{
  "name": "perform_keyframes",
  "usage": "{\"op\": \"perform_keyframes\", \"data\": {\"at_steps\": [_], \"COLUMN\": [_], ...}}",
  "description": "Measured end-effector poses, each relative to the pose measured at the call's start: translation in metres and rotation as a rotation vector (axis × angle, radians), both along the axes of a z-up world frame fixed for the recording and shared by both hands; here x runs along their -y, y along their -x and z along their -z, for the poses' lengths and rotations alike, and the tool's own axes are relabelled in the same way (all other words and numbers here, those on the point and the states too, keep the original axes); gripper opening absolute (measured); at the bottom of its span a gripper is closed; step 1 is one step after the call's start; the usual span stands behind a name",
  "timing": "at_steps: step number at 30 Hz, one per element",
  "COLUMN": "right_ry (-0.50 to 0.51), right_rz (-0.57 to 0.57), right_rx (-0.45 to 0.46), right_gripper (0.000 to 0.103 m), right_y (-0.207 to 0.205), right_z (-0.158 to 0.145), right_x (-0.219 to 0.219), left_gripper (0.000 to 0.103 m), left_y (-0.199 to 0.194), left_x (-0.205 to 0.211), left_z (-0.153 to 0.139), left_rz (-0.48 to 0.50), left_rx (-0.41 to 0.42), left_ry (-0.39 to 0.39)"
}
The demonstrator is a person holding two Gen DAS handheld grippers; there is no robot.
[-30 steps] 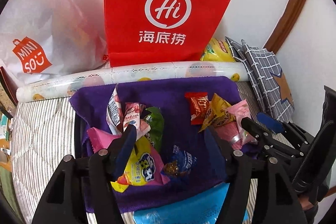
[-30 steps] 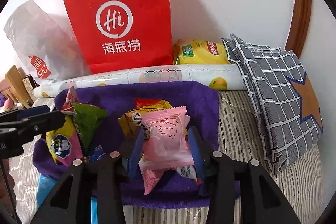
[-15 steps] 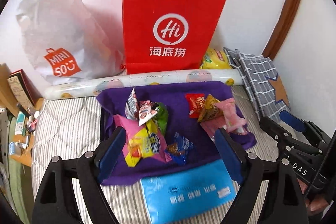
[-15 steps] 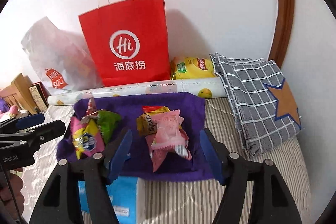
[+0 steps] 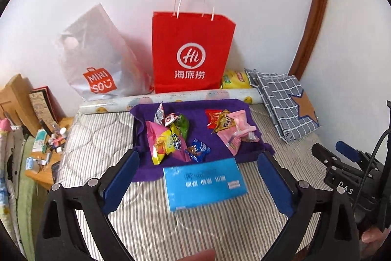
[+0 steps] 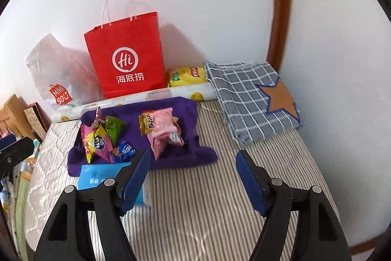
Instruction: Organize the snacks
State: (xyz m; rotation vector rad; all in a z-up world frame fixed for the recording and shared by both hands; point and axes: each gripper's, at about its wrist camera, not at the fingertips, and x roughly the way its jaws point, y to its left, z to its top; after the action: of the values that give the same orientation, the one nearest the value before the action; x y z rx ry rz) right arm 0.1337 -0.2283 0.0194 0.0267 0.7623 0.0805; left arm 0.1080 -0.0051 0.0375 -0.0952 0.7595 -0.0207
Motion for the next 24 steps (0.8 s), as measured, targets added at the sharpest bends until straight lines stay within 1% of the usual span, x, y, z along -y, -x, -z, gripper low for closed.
{"op": "perform_keyframes", "data": {"at_steps": [2, 3, 4, 7, 10, 16, 20, 24], "right_ry": [-0.001, -0.001, 0.0, -0.004, -0.016, -0.021, -0.006, -0.043], "right_rz": [0.012, 0.018, 0.021, 0.023, 0.009, -0.013, -0.019, 0.0], "right_rx": [0.02, 0.051, 0.068, 0.093, 0.093, 0.127, 0.143, 0.153], "right_gripper": [0.085, 0.094, 0.098, 0.102, 0.102, 0.102, 0.102, 0.102], "right_y": [0.015, 0.027, 0.034, 0.056, 0.072, 0.106, 0.12, 0.127], "right_z": [-0.007, -0.012, -0.015, -0.022, -0.027, -0.029, -0.032, -0.036], "right_x": [0.005, 0.008, 0.01, 0.014, 0.017, 0.017, 0.017, 0.022], "left_gripper": [0.098, 0.099, 0.099, 0.099, 0.099, 0.1, 0.1, 0.1], "left_y": [0.017, 0.026, 0.031, 0.051, 0.069, 0.101, 0.114, 0.121], "left_x": [0.004, 0.006, 0.008, 0.013, 0.017, 0.027, 0.033, 0.036], "left_z": [-0.005, -0.007, -0.007, -0.008, -0.01, -0.011, -0.011, -0.015], "left_rz": [-0.002, -0.003, -0.004, -0.014, -0.017, -0.018, -0.01, -0.018], "left_rx": [0.018, 0.026, 0.031, 0.045, 0.056, 0.084, 0.088, 0.106], "left_ry": [0.004, 0.008, 0.01, 0.008, 0.01, -0.004, -0.008, -0.019]}}
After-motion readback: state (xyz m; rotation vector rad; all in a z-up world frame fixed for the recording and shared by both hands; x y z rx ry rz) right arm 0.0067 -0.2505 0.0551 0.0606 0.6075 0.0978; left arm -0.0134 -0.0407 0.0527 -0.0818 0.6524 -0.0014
